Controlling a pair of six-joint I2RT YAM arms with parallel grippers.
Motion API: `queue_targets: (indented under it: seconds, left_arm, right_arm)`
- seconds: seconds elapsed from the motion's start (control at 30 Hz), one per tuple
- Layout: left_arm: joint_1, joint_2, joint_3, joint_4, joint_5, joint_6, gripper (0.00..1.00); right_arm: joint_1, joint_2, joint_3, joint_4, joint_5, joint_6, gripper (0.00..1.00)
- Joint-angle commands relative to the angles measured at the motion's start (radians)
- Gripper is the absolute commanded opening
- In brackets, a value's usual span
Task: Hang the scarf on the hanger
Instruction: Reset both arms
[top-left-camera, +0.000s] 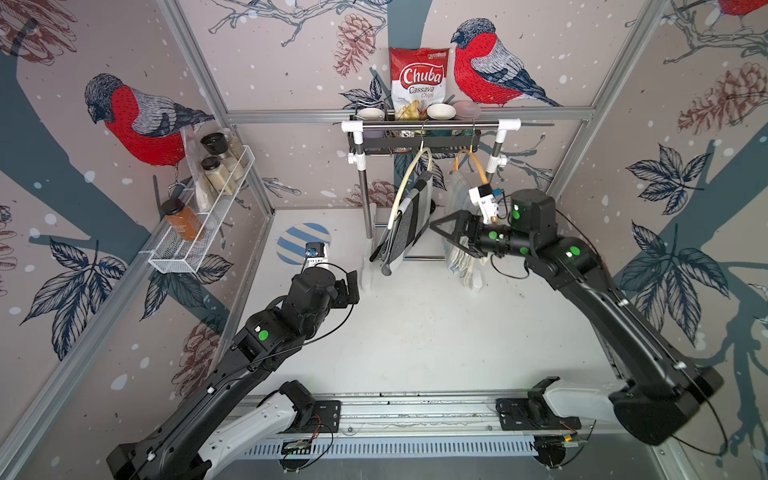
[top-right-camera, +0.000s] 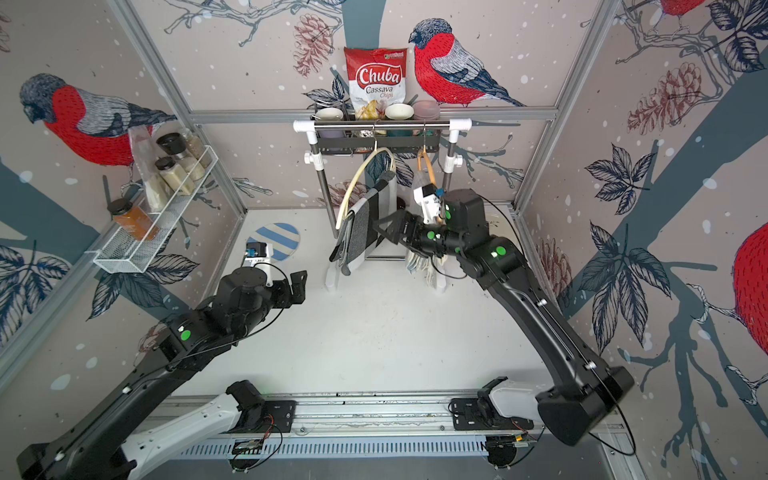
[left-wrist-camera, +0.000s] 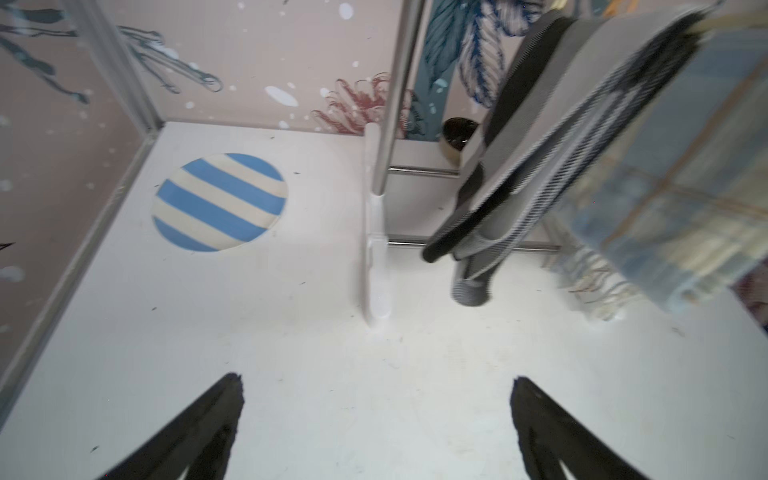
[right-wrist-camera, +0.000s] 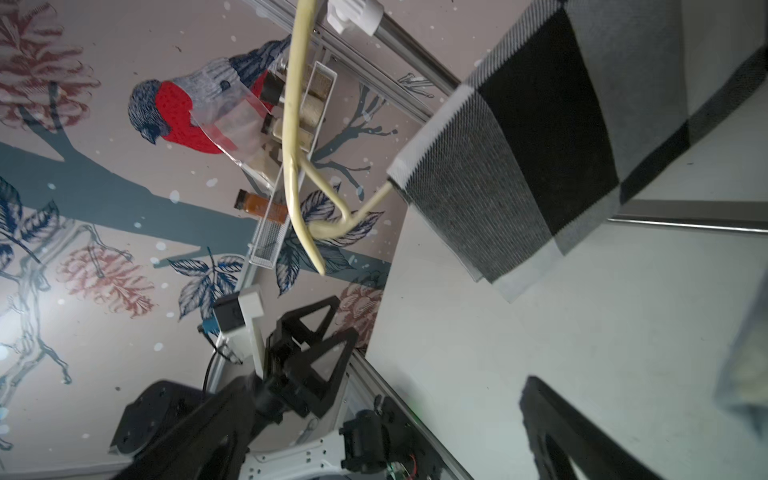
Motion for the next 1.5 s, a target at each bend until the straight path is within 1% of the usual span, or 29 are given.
queue_targets:
  seconds: [0.0,0.07,0.13,0.17,0.23,0.3,0.37,0.4,0.47,0.53,0.6,0.63,0.7,0.73,0.77,0.8,0.87,0.9,0.93,1.0,1.07,1.1,1.17,1.23,1.27,1.3,1.33,1.43,1.47]
  left_arm:
    - [0.007,-0.052,-0.149,0.149,-0.307,0.042,0.99]
    - [0.007,-0.073,-0.267,0.27,-0.435,0.093,0.99]
    - [0.007,-0.086,-0.371,0.395,-0.526,0.159,0.99]
    - [0.007,-0.087,-0.419,0.477,-0.563,0.203,0.99]
    - [0.022,-0.075,-0.528,0.672,-0.604,0.344,0.99]
    - [0.071,-0.052,-0.61,0.84,-0.538,0.436,0.99]
    - [0.169,-0.001,-0.665,0.958,-0.429,0.438,0.99]
    - [0.228,0.043,-0.675,0.998,-0.376,0.411,0.99]
    - [0.35,0.165,-0.684,1.088,-0.261,0.343,0.99]
    - [0.434,0.336,-0.68,1.244,-0.187,0.33,0.96]
    - [0.447,0.438,-0.621,1.307,-0.087,0.417,0.96]
    - [0.447,0.499,-0.618,1.396,-0.071,0.45,0.95]
    - [0.45,0.627,-0.617,1.585,-0.07,0.55,0.96]
    - [0.484,0.694,-0.621,1.644,-0.008,0.528,0.96]
    - [0.539,0.763,-0.629,1.719,0.064,0.486,0.96]
    - [0.592,0.822,-0.631,1.803,0.094,0.451,0.97]
    - [0.616,0.732,-0.563,1.535,0.166,0.43,0.98]
    - [0.616,0.777,-0.573,1.641,0.198,0.459,0.97]
    - [0.614,0.796,-0.597,1.694,0.211,0.463,0.98]
    - [0.615,0.745,-0.589,1.59,0.2,0.45,0.99]
    - [0.613,0.79,-0.589,1.669,0.188,0.455,0.98]
    - [0.616,0.773,-0.574,1.612,0.179,0.441,0.99]
    - [0.618,0.758,-0.54,1.52,0.173,0.436,0.99]
    - [0.619,0.783,-0.563,1.603,0.179,0.444,0.99]
    - [0.62,0.774,-0.564,1.596,0.184,0.442,0.99]
    - [0.618,0.769,-0.562,1.583,0.189,0.445,0.99]
    - [0.62,0.776,-0.56,1.586,0.195,0.449,0.99]
    - [0.62,0.774,-0.547,1.56,0.203,0.449,0.99]
    - [0.619,0.778,-0.548,1.567,0.203,0.449,0.99]
  right_arm:
    - [0.002,-0.201,-0.19,-0.023,0.211,-0.171,1.0]
    - [-0.002,-0.352,-0.386,0.014,0.454,-0.245,1.0]
    - [-0.004,-0.483,-0.559,0.05,0.703,-0.277,1.0]
    - [-0.009,-0.537,-0.635,0.066,0.808,-0.294,1.0]
    - [-0.021,-0.626,-0.773,0.107,1.0,-0.311,1.0]
    - [-0.038,-0.68,-0.914,0.218,1.133,-0.36,1.0]
    - [-0.066,-0.69,-1.039,0.393,1.221,-0.437,1.0]
    - [-0.103,-0.675,-1.1,0.514,1.225,-0.463,1.0]
    - [-0.219,-0.596,-1.134,0.676,1.141,-0.463,1.0]
    - [-0.4,-0.458,-1.159,0.879,1.027,-0.429,1.0]
    - [-0.592,-0.268,-1.157,1.038,0.86,-0.333,1.0]
    - [-0.654,-0.156,-1.156,1.102,0.827,-0.289,1.0]
    - [-0.692,0.093,-1.152,1.331,0.83,-0.224,1.0]
    - [-0.736,0.136,-1.064,1.164,0.746,-0.214,1.0]
    - [-0.734,0.157,-0.998,1.052,0.769,-0.21,1.0]
    - [-0.721,0.202,-0.962,1.036,0.764,-0.222,1.0]
    - [-0.723,0.221,-0.942,1.008,0.748,-0.226,1.0]
    - [-0.721,0.215,-0.944,1.011,0.749,-0.226,1.0]
    - [-0.714,0.198,-0.964,1.048,0.74,-0.242,1.0]
    - [-0.627,0.134,-1.028,1.135,0.803,-0.316,1.0]
    - [-0.514,0.1,-1.07,1.212,0.884,-0.441,1.0]
    - [-0.473,0.1,-1.073,1.224,0.902,-0.468,0.99]
    - [-0.493,0.1,-1.07,1.213,0.883,-0.448,1.0]
    - [-0.555,0.087,-1.079,1.203,0.855,-0.408,1.0]
    - [-0.559,0.061,-1.095,1.236,0.907,-0.426,1.0]
    - [-0.553,0.046,-1.144,1.35,0.94,-0.469,1.0]
    - [-0.555,0.052,-1.195,1.48,0.937,-0.498,1.0]
    - [-0.559,0.234,-1.205,1.674,0.881,-0.532,1.0]
    - [-0.556,0.3,-1.192,1.698,0.856,-0.554,0.99]
